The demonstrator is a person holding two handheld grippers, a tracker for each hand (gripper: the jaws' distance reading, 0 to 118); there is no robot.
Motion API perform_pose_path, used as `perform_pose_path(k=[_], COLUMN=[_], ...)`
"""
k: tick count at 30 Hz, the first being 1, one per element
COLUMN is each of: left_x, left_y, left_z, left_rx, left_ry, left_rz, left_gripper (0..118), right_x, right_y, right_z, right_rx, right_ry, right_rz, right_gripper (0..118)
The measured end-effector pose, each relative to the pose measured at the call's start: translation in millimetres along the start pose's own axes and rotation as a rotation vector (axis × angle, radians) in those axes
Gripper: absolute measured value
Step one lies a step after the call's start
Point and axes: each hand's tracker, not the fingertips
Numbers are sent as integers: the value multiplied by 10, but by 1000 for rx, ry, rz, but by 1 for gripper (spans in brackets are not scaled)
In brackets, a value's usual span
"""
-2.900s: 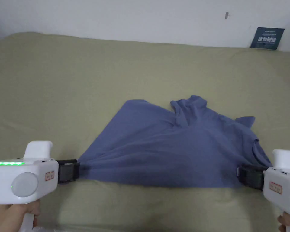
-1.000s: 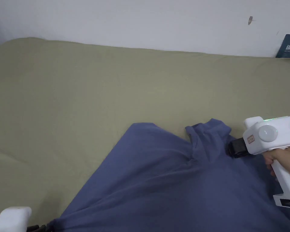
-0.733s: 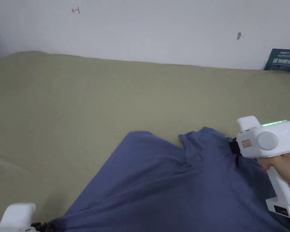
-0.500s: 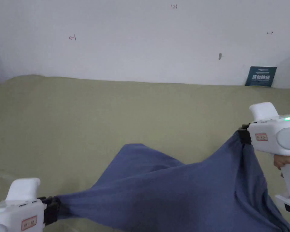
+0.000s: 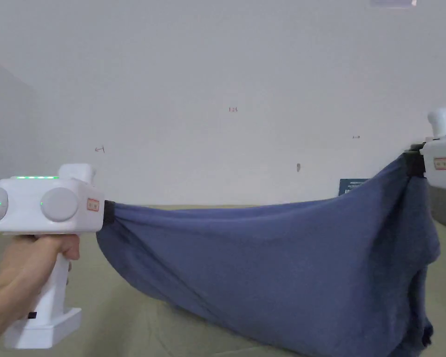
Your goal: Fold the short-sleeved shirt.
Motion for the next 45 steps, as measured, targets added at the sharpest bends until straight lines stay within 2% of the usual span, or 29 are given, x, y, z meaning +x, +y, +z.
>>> perform_pose_path(k=[10, 19, 27, 31, 35, 39, 41, 43, 45], left_x=[308, 383, 391, 450, 439, 362, 322, 271, 218], left_y=[965, 1718, 2204, 2231, 1949, 1408, 1081, 697, 312], left_z=[-258, -684, -1165, -1496, -1913, -2391, -2593, -2722, -2758], left_rx=[63, 108, 154, 199, 172, 98, 20, 18, 7], left_ry=[151, 213, 274, 319, 327, 320, 307, 306, 274], left_rz=[-71, -48, -59, -81, -93, -99, -113, -109, -98], left_gripper=[4, 4, 4, 4, 4, 4, 4, 4, 4], right_x=[102, 100, 108, 36, -105, -288, -403, -503, -636], right_y=[617, 1210, 1619, 1670, 1299, 588, 192, -245, -660], right_z=[-593, -1428, -2178, -2476, -2773, -3040, -3043, -3016, -2850], right_rx=[38, 57, 102, 101, 76, -22, -57, -94, -100], right_ry=[-74, -98, -111, -125, -115, -92, -86, -54, -76], right_rz=[-50, -66, -95, -109, -117, -91, -70, -80, -45], right_gripper=[8, 8, 8, 8, 8, 8, 8, 8, 8])
